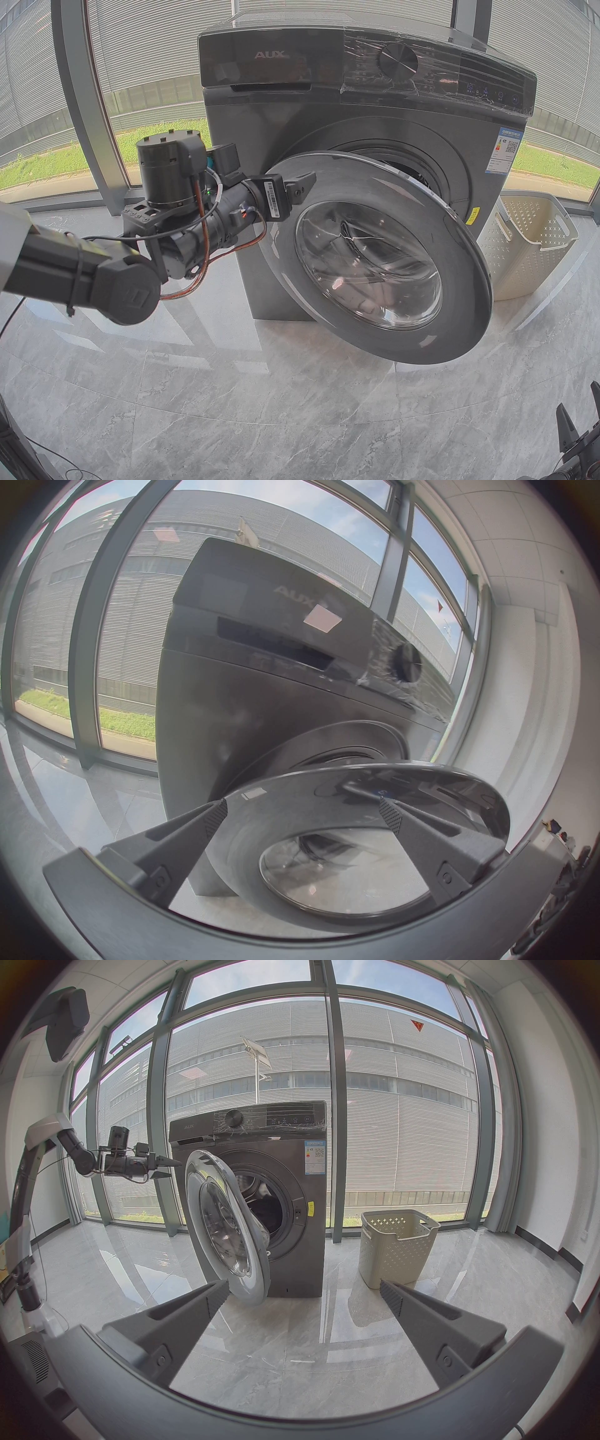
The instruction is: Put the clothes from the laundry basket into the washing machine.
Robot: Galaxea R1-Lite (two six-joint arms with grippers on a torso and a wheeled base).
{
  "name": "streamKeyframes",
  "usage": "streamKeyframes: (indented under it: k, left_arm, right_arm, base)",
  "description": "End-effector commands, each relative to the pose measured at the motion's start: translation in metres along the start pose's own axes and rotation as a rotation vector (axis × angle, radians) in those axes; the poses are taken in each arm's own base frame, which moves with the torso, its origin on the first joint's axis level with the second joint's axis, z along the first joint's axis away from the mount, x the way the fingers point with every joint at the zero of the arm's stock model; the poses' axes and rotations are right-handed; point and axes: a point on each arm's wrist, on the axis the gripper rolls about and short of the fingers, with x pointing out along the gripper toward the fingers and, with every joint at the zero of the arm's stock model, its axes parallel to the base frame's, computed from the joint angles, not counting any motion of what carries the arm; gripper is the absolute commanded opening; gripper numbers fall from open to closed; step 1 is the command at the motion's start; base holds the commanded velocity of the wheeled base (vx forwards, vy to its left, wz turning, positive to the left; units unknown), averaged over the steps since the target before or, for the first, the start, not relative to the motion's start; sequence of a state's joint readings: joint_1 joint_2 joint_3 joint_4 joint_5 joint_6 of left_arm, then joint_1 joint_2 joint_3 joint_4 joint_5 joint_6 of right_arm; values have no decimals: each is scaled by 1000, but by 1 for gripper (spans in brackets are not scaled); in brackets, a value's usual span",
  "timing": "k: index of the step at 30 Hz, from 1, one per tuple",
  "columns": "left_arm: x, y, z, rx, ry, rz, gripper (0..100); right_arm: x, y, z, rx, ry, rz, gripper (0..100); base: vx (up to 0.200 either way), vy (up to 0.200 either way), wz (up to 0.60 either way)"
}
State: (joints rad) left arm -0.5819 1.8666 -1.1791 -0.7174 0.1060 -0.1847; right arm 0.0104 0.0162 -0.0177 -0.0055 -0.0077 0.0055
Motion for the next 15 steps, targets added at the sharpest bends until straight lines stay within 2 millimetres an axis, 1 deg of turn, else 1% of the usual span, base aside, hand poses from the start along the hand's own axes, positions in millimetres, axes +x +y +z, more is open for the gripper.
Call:
streamKeyframes:
  k: [1, 10, 13, 15]
  left_arm:
    - [27, 9, -13, -11, 7, 42, 100]
    - [28, 12, -10, -13, -5, 68, 100]
    - [31, 14, -3, -21, -39, 93, 100]
    - [33, 13, -2, -32, -49, 100, 100]
  right_arm:
    - [0, 0, -5, 1, 1, 0, 100]
    - [0, 0, -5, 1, 1, 0, 100]
    - [0, 0, -5, -1, 1, 0, 100]
    - [0, 0, -5, -1, 1, 0, 100]
  base:
    - [0, 0, 0]
    - [0, 0, 0]
    - [0, 0, 0]
    - [0, 0, 0]
